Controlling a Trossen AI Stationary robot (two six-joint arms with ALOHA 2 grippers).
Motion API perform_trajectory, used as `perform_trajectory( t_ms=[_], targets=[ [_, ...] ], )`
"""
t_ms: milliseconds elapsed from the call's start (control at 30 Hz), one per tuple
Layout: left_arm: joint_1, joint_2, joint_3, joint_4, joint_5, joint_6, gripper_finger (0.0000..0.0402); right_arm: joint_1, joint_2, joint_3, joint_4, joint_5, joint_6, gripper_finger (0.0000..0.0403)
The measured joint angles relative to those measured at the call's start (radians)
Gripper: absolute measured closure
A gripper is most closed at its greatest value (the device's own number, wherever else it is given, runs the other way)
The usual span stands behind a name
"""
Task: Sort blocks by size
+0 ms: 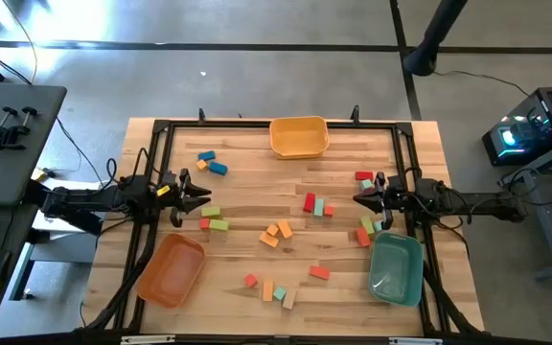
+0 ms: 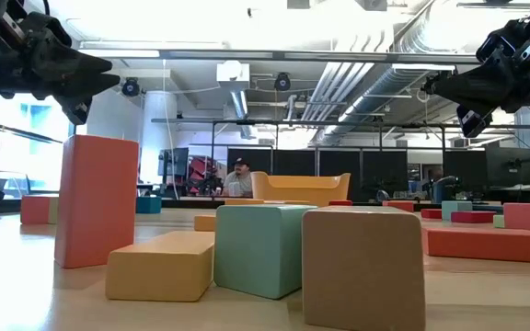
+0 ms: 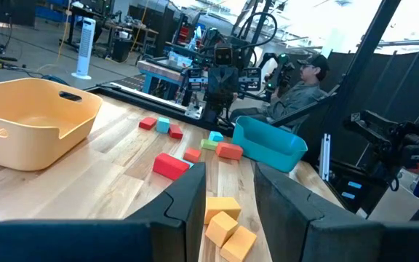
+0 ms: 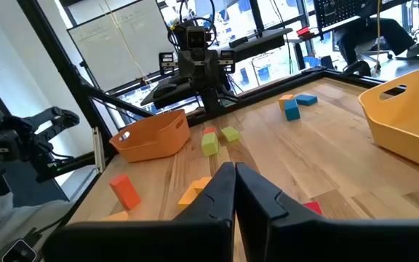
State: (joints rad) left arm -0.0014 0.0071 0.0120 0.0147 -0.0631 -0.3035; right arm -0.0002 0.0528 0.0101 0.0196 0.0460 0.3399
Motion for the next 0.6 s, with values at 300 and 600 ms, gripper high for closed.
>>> perform_trajectory(
  t_ms=[300,600],
  targets=[
    [0.000,0.000,0.000,0.000,0.000,0.000,0.0298,0.000,0.000,0.000,0.000,0.000,0.000,0.0402],
    [0.000,0.002,0.000,0.215,-0.066,-0.353,0.0298,0.000,0.000,0.000,0.000,0.000,0.000,0.0402]
  ],
)
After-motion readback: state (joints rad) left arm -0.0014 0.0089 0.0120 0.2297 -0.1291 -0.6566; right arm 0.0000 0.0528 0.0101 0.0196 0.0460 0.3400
